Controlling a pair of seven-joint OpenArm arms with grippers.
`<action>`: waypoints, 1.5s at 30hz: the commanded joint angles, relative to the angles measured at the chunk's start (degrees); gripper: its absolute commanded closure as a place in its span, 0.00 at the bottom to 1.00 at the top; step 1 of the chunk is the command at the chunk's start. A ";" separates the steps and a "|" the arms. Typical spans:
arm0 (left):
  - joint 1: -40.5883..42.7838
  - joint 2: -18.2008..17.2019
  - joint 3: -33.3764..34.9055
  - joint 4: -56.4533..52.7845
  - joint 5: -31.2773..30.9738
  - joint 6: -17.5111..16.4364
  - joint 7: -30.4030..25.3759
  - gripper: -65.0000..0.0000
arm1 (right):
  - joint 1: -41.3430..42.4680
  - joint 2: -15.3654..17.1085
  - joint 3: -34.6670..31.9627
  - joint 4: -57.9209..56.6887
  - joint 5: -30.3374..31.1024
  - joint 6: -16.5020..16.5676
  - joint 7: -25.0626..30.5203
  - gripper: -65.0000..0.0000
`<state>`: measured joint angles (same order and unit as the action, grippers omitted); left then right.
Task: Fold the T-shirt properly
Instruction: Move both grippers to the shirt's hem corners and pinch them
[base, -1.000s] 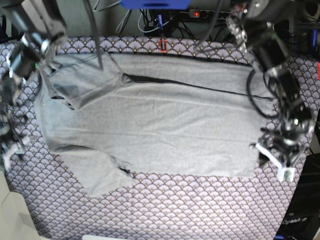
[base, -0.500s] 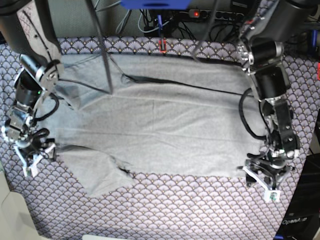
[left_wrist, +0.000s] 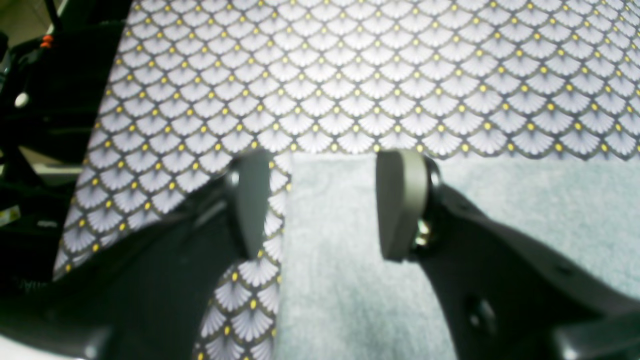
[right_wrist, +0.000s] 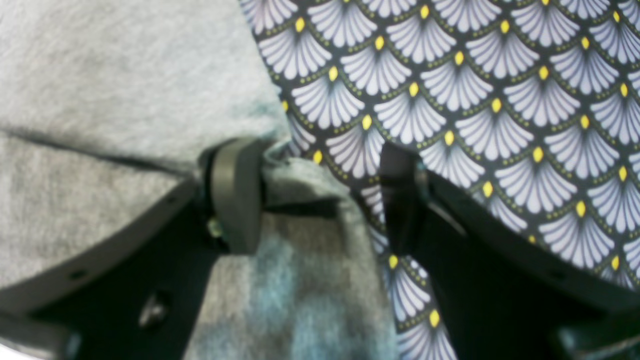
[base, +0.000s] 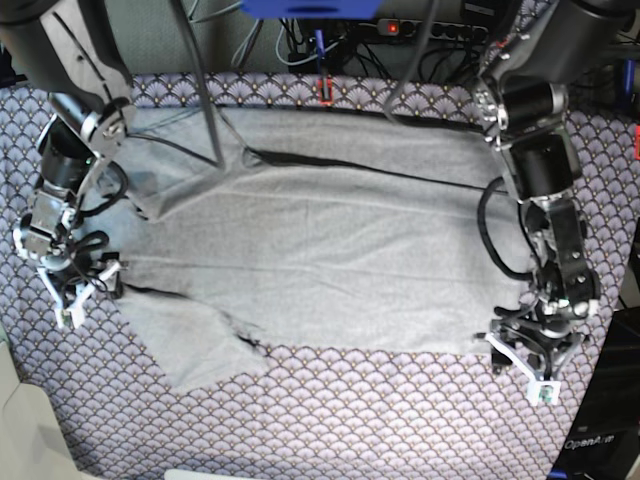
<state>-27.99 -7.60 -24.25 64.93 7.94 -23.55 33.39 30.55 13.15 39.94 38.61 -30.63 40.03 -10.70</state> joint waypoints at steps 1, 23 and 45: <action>-1.77 -0.36 0.12 1.32 -0.52 0.47 -1.43 0.49 | 0.88 0.52 -0.16 0.55 0.35 -0.03 0.19 0.43; -1.86 3.95 0.29 0.70 -0.43 1.88 -6.09 0.49 | 0.62 -0.53 -0.60 0.73 -0.09 -0.03 3.80 0.96; -12.50 -0.62 0.47 -40.00 -0.52 15.86 -34.66 0.35 | -0.96 -0.18 -2.71 0.73 -0.09 -0.03 5.38 0.95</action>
<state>-38.04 -7.73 -23.77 24.16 7.51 -7.70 0.78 28.51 12.34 37.32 38.68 -30.24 40.03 -4.95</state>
